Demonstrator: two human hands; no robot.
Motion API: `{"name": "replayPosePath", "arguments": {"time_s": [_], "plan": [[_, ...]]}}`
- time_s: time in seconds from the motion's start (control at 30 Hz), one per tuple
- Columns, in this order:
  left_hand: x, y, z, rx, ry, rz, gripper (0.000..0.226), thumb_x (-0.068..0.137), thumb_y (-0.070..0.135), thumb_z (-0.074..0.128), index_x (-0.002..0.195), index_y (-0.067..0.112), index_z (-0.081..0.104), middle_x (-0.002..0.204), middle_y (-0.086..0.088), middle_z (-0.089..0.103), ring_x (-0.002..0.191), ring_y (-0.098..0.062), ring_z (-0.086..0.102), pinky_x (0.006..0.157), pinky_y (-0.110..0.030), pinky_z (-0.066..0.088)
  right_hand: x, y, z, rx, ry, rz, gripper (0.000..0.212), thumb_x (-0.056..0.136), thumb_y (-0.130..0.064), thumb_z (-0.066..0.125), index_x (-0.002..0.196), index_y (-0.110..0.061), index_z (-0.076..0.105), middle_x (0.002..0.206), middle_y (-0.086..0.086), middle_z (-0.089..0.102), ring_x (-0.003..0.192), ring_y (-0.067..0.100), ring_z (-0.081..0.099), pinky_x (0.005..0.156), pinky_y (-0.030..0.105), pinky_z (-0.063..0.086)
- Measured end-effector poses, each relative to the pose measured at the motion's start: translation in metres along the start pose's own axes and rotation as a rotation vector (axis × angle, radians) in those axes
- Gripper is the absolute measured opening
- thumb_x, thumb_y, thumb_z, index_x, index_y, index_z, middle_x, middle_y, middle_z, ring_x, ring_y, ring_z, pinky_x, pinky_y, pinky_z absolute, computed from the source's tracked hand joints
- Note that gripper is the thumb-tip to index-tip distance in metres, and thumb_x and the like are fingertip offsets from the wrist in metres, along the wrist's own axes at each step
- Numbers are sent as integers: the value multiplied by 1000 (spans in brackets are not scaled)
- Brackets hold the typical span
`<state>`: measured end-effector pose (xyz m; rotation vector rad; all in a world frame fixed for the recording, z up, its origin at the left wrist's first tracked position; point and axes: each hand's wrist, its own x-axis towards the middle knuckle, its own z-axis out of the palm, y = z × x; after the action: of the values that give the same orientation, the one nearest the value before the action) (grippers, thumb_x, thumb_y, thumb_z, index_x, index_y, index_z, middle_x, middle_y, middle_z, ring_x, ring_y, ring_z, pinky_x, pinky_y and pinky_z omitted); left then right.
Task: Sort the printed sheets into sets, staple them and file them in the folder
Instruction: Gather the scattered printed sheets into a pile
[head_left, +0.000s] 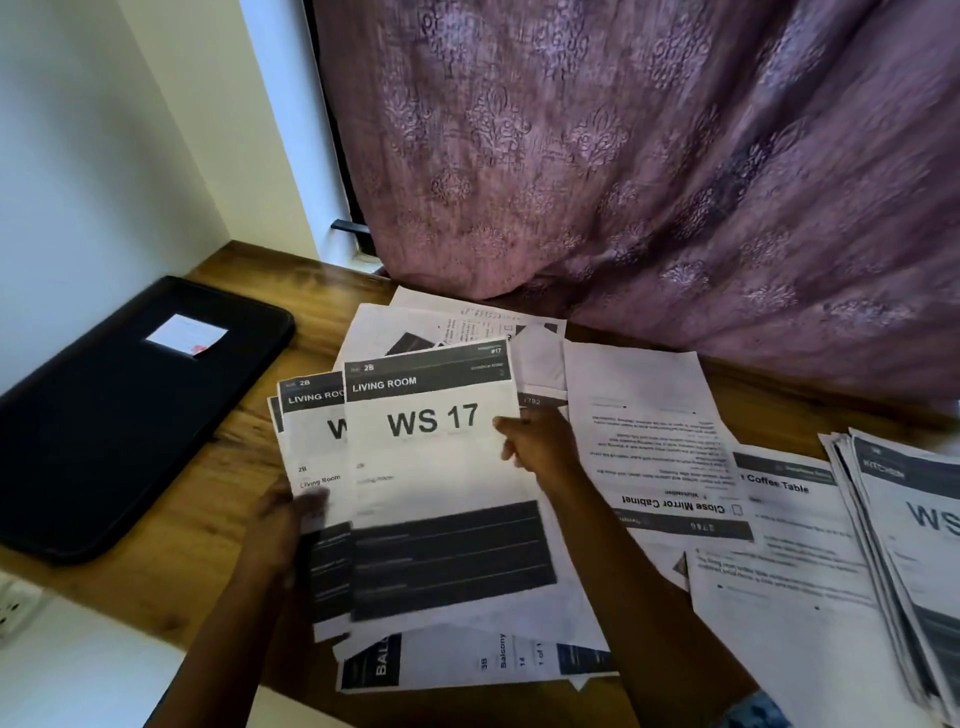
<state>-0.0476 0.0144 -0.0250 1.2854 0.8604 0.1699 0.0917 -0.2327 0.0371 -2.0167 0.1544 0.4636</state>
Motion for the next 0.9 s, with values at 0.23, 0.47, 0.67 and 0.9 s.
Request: {"name": "replayPosePath", "arguments": {"time_s": [0.23,0.47,0.67,0.9], "plan": [[-5,14,5,82,-18,-2,17,88,5,61,105,8,62,98,-20,67,83,-38,64,72,-45,52,-16,24,-65,-773,311,-81,35,90,-43,58,110,-14,63,111,4,67,100,21,63,85,30,46],[-2,23,14,180,-60,82,20,91,7,59,110,3,61,97,-20,67,76,-33,64,61,-37,48,-9,64,-153,-893,393,41,39,89,-34,62,121,-12,58,124,11,54,114,28,51,88,40,48],[4,42,20,171,-99,53,15,92,-1,53,93,12,59,95,-15,64,78,-29,61,66,-38,48,17,67,-237,-1112,358,-621,31,74,1,73,105,0,69,100,26,67,89,45,64,79,50,52],[-7,40,20,177,-72,28,19,88,-8,54,83,9,59,68,-2,69,72,-25,60,61,-33,49,54,-5,-200,-1512,-271,-1090,29,65,-2,79,90,-13,71,87,7,67,82,31,63,73,41,49]]}}
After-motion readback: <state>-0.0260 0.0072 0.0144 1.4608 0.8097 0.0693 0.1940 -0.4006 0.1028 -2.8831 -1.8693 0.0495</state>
